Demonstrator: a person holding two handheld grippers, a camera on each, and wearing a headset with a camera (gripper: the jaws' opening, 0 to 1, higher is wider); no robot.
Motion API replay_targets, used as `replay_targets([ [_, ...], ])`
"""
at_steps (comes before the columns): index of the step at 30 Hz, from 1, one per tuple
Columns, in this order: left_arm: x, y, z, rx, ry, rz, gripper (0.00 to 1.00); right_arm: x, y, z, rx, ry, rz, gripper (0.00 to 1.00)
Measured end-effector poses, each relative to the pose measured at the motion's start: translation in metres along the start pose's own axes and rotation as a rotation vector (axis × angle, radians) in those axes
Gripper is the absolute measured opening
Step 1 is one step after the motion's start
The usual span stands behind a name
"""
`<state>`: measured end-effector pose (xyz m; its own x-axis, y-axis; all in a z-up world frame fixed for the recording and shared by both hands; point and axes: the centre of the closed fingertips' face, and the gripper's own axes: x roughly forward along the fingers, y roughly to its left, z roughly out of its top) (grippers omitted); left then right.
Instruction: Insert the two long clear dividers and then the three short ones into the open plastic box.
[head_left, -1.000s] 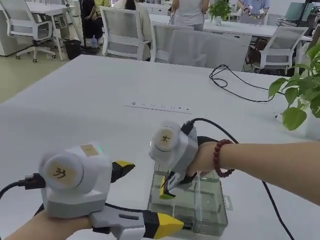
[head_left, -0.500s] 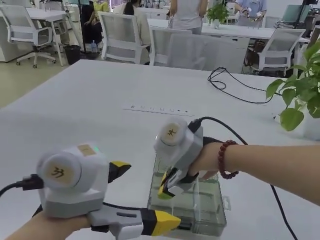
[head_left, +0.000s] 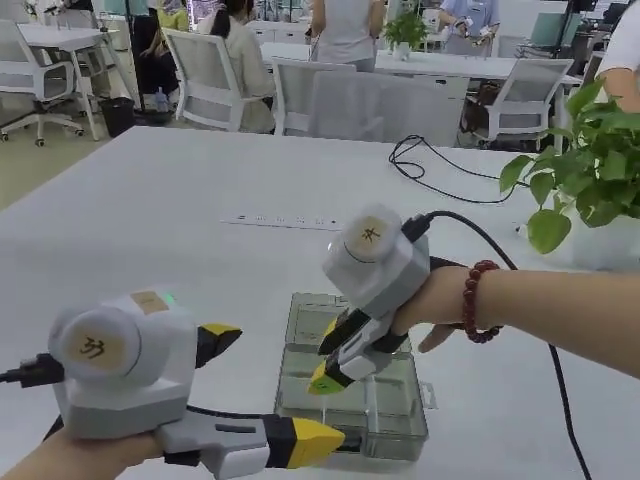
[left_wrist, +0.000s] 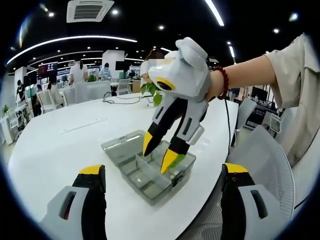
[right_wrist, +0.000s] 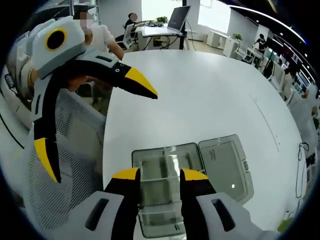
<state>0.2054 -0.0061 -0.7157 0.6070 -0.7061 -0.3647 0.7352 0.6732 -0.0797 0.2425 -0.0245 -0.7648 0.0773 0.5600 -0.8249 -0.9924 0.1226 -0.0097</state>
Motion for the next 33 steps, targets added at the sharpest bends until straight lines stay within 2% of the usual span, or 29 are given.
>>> replay_targets([
  [8, -0.001, -0.002, 0.003, -0.002, -0.009, -0.001, 0.98, -0.022, 0.006, -0.017, 0.009, -0.023, -0.028, 0.39],
  [12, -0.002, -0.004, 0.001, 0.001, -0.005, -0.002, 0.98, -0.037, 0.003, -0.028, 0.04, -0.046, -0.058, 0.41],
  [19, -0.001, -0.008, -0.001, 0.007, 0.003, -0.006, 0.98, -0.057, -0.002, -0.052, 0.081, -0.054, -0.095, 0.44],
  [24, -0.001, -0.01, 0.002, 0.005, -0.01, -0.003, 0.98, -0.067, -0.004, -0.075, 0.113, -0.044, -0.114, 0.44],
  [33, 0.001, -0.011, 0.001, 0.01, -0.007, -0.004, 0.97, -0.079, -0.008, -0.119, 0.145, 0.012, -0.144, 0.45],
])
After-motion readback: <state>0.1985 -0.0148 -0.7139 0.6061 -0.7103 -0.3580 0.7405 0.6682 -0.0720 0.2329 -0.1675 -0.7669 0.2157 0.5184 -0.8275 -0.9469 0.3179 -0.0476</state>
